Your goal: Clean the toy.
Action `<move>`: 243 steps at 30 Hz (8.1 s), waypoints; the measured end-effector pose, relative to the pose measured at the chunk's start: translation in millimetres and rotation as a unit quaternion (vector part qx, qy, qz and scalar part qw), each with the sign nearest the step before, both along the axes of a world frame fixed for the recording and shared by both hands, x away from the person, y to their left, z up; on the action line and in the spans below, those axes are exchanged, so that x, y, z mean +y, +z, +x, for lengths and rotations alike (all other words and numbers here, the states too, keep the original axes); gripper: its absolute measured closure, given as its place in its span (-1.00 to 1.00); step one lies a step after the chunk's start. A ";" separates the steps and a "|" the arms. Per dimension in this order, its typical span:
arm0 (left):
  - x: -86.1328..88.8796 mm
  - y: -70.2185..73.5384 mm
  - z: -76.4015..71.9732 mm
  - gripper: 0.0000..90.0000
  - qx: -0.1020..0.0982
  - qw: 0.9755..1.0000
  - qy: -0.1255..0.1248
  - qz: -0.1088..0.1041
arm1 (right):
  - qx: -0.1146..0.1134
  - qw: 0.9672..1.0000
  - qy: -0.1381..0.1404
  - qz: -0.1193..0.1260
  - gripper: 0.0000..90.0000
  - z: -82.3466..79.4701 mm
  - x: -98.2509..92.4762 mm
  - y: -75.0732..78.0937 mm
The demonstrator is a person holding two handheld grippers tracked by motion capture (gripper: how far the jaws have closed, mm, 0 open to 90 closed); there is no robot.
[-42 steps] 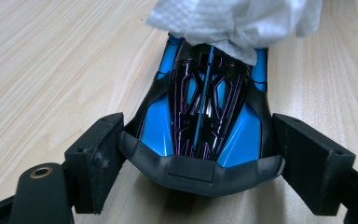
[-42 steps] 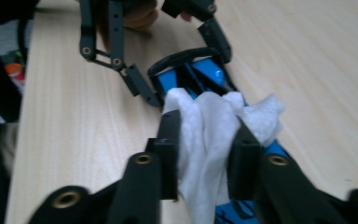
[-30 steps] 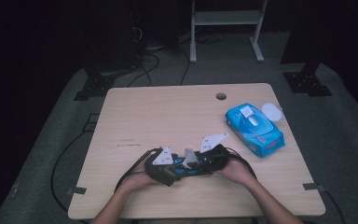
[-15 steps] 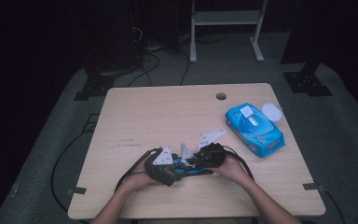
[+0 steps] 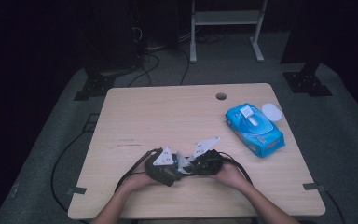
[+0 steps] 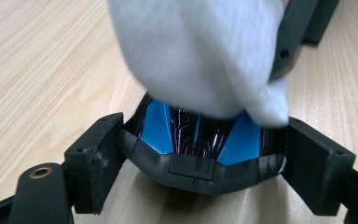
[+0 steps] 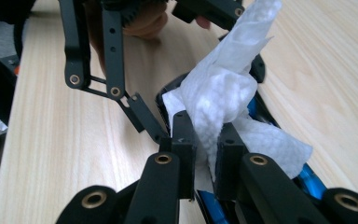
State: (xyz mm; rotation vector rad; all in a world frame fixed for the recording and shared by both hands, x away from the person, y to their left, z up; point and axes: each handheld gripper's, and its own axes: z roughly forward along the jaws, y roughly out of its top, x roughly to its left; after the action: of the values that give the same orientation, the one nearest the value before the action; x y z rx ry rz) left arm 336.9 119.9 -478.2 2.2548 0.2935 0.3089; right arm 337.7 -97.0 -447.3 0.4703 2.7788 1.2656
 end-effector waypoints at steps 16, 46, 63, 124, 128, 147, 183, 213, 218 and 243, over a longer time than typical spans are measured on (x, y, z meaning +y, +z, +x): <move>-0.4 -0.6 0.2 -0.53 -0.004 1.000 -0.001 0.013 | -0.030 0.999 -0.031 -0.014 0.80 -12.9 -35.9 -4.4; -2.8 -1.2 3.1 -0.53 0.009 1.000 0.002 0.015 | 0.012 0.993 -0.100 0.058 0.79 0.9 -70.2 -15.0; -2.1 -0.6 3.0 -0.52 0.010 1.000 0.003 0.016 | -0.003 0.992 -0.125 0.030 0.79 11.4 -63.1 -12.3; -1.1 -0.9 5.1 -0.51 0.012 1.000 0.008 0.017 | 0.033 0.998 -0.048 0.012 0.80 51.6 0.9 -2.3; -0.9 -1.0 5.7 -0.51 0.012 1.000 0.006 0.017 | 0.042 0.999 -0.020 0.021 0.80 45.3 21.9 -3.5; 0.0 -1.4 5.3 -0.51 0.013 1.000 0.006 0.016 | 0.027 0.999 -0.025 0.021 0.80 32.7 35.5 -4.8; 0.6 -1.0 6.1 -0.51 0.010 1.000 0.006 0.018 | -0.003 0.997 -0.059 0.044 0.81 17.3 0.7 -3.1; 0.4 -0.4 7.5 -0.60 0.014 1.000 0.015 0.023 | 0.057 0.993 -0.092 0.056 0.79 13.3 -67.7 -16.5; 8.9 3.4 6.6 -0.62 0.038 0.999 0.026 0.005 | 0.054 0.993 -0.087 0.063 0.79 13.3 -63.5 -18.9; 24.6 10.4 18.1 0.07 0.200 0.968 0.128 -0.082 | 0.018 0.994 -0.090 0.054 0.77 5.8 -63.2 -18.4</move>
State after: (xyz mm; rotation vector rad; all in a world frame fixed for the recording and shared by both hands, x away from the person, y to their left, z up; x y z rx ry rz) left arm 355.0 144.4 -467.8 2.1016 0.7976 -0.0440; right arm 343.5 -160.1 -465.7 0.7383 2.6330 1.3828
